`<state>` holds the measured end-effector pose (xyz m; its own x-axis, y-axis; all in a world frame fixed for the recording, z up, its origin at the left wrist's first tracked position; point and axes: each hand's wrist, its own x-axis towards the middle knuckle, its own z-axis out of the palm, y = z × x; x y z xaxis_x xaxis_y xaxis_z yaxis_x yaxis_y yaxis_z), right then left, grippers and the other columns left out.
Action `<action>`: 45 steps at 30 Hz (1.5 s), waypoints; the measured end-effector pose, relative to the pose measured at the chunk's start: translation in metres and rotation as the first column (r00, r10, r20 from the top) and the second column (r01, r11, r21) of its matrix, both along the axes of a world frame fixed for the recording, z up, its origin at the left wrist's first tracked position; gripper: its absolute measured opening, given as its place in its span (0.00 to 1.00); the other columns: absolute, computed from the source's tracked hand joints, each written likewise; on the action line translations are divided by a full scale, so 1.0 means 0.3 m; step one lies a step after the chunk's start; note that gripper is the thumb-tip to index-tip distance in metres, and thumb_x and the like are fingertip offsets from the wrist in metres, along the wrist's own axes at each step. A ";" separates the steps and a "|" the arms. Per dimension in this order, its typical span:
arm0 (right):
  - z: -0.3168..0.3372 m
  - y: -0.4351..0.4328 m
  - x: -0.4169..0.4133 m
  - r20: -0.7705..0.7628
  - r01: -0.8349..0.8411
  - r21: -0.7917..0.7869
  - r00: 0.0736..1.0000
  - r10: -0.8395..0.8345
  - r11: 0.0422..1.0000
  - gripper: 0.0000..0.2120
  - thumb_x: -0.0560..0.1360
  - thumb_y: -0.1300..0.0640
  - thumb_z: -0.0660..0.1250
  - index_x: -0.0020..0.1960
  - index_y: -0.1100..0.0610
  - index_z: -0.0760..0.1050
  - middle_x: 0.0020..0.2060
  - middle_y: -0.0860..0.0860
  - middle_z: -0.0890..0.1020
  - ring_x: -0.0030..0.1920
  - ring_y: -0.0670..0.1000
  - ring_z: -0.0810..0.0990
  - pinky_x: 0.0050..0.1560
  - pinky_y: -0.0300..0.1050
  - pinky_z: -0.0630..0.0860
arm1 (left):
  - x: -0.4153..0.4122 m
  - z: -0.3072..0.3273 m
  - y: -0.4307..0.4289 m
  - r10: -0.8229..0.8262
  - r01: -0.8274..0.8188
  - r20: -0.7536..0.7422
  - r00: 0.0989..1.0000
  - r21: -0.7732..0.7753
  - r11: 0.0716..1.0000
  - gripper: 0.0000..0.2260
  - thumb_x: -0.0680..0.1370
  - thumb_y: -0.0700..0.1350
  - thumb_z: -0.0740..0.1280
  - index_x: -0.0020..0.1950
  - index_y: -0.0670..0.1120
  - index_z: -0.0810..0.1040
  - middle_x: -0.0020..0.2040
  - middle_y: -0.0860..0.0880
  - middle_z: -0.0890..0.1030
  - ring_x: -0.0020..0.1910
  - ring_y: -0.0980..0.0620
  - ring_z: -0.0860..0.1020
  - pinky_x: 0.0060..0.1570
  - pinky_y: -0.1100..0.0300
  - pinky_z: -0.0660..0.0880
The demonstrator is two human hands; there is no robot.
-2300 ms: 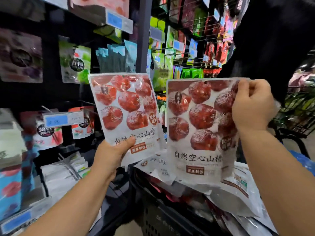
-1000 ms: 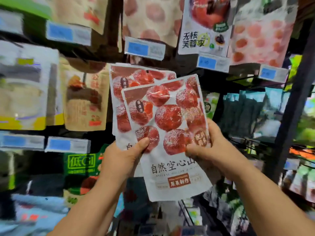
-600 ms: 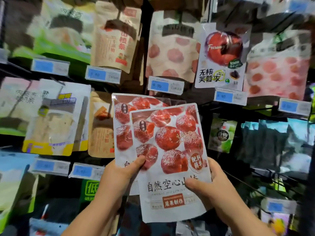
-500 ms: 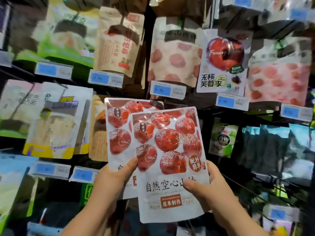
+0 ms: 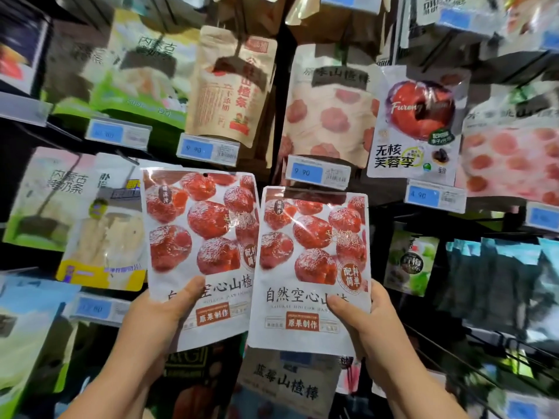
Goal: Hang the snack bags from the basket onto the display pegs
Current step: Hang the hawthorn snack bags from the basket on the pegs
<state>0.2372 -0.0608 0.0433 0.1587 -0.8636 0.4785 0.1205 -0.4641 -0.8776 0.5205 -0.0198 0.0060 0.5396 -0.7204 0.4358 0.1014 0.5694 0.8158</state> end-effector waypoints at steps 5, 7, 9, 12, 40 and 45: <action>-0.014 -0.031 0.018 0.020 -0.007 0.002 1.000 0.007 1.000 0.33 0.62 0.56 0.82 0.63 0.55 0.72 0.56 0.57 0.84 0.54 0.61 0.84 0.56 0.63 0.79 | 0.021 0.002 0.019 0.067 -0.067 0.004 0.998 0.018 0.998 0.05 0.71 0.48 0.75 0.46 0.51 0.82 0.41 0.55 0.85 0.45 0.46 0.83 0.49 0.51 0.76; -0.023 -0.038 0.020 0.031 -0.007 -0.006 0.999 0.007 1.000 0.35 0.61 0.55 0.82 0.64 0.55 0.72 0.56 0.57 0.84 0.54 0.61 0.84 0.55 0.62 0.80 | 0.029 -0.008 0.019 0.074 -0.074 0.008 0.997 0.029 0.997 0.08 0.69 0.50 0.76 0.46 0.52 0.83 0.40 0.55 0.86 0.46 0.45 0.83 0.54 0.46 0.77; -0.027 -0.043 0.022 0.035 -0.004 -0.021 0.999 0.004 1.000 0.36 0.59 0.54 0.83 0.64 0.55 0.72 0.55 0.57 0.84 0.54 0.61 0.84 0.55 0.63 0.80 | 0.032 -0.016 0.015 0.060 -0.060 0.005 0.998 0.037 0.998 0.13 0.65 0.54 0.79 0.46 0.52 0.84 0.42 0.53 0.86 0.46 0.43 0.84 0.56 0.42 0.77; -0.032 -0.051 0.032 0.039 -0.003 -0.036 0.999 0.004 0.999 0.35 0.60 0.55 0.82 0.63 0.55 0.72 0.55 0.57 0.84 0.54 0.61 0.84 0.55 0.63 0.80 | 0.032 -0.012 0.019 0.042 -0.042 -0.007 0.999 0.024 0.999 0.16 0.60 0.60 0.79 0.46 0.61 0.84 0.44 0.52 0.87 0.46 0.43 0.84 0.56 0.38 0.77; -0.019 -0.262 0.061 -0.056 0.129 0.043 0.990 -0.126 0.991 0.45 0.54 0.42 0.86 0.65 0.51 0.71 0.57 0.52 0.84 0.55 0.57 0.84 0.59 0.61 0.79 | 0.082 -0.030 0.034 0.114 -0.112 -0.021 0.993 0.074 0.991 0.11 0.67 0.53 0.75 0.44 0.49 0.82 0.40 0.51 0.85 0.43 0.43 0.83 0.45 0.51 0.78; -0.022 -0.233 0.068 -0.211 0.378 -0.008 0.904 -0.371 0.926 0.32 0.64 0.42 0.79 0.62 0.52 0.71 0.54 0.48 0.83 0.53 0.51 0.83 0.57 0.57 0.80 | 0.087 -0.041 0.042 0.107 -0.105 -0.043 0.993 0.057 0.993 0.19 0.60 0.57 0.76 0.46 0.50 0.84 0.43 0.51 0.87 0.44 0.43 0.84 0.54 0.40 0.78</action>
